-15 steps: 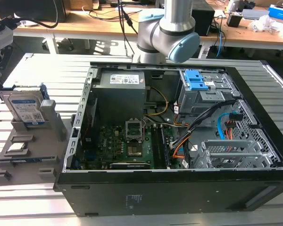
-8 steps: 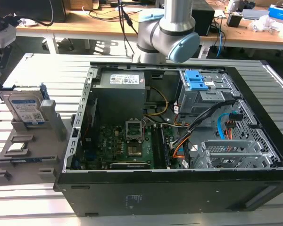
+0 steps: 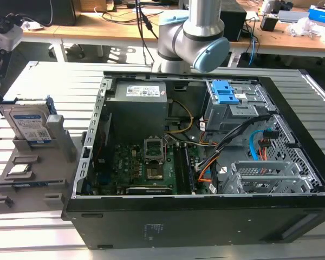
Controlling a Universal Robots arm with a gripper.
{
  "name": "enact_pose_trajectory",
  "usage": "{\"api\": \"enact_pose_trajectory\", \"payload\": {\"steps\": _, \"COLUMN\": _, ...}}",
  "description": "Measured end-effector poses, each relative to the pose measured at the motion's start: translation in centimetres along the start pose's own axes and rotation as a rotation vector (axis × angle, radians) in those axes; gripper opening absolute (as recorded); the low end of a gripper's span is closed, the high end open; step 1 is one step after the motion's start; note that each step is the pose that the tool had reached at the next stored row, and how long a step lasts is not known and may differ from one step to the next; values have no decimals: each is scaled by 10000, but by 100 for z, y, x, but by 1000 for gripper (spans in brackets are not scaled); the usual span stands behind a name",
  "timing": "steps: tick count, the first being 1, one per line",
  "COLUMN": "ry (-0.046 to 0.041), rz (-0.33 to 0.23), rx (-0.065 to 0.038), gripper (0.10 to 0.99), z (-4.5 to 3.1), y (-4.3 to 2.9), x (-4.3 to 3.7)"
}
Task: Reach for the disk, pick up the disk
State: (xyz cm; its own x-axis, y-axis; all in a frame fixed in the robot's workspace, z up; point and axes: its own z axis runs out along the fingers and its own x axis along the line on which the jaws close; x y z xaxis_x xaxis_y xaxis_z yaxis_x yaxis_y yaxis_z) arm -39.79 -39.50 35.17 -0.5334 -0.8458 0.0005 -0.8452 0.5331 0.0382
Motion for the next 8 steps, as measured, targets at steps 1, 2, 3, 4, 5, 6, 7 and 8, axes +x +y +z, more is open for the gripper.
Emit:
{"api": "enact_pose_trajectory", "payload": {"steps": 1, "ry": 7, "rz": -180, "rx": 0, "gripper": 106, "z": 0, "y": 0, "x": 0}}
{"api": "enact_pose_trajectory", "payload": {"steps": 2, "ry": 12, "rz": -301, "rx": 0, "gripper": 106, "z": 0, "y": 0, "x": 0}}
{"api": "enact_pose_trajectory", "payload": {"steps": 3, "ry": 18, "rz": -416, "rx": 2, "gripper": 106, "z": 0, "y": 0, "x": 0}}
{"api": "enact_pose_trajectory", "payload": {"steps": 4, "ry": 26, "rz": -505, "rx": 6, "gripper": 106, "z": 0, "y": 0, "x": -1}}
{"api": "enact_pose_trajectory", "payload": {"steps": 5, "ry": 34, "rz": -612, "rx": 6, "gripper": 106, "z": 0, "y": 0, "x": -1}}
{"api": "enact_pose_trajectory", "payload": {"steps": 6, "ry": 37, "rz": -694, "rx": 6, "gripper": 106, "z": 0, "y": 0, "x": 0}}
{"api": "enact_pose_trajectory", "payload": {"steps": 7, "ry": 41, "rz": -765, "rx": 7, "gripper": 106, "z": 0, "y": 1, "x": 0}}
{"api": "enact_pose_trajectory", "payload": {"steps": 8, "ry": 44, "rz": -836, "rx": 7, "gripper": 106, "z": 0, "y": 1, "x": 0}}
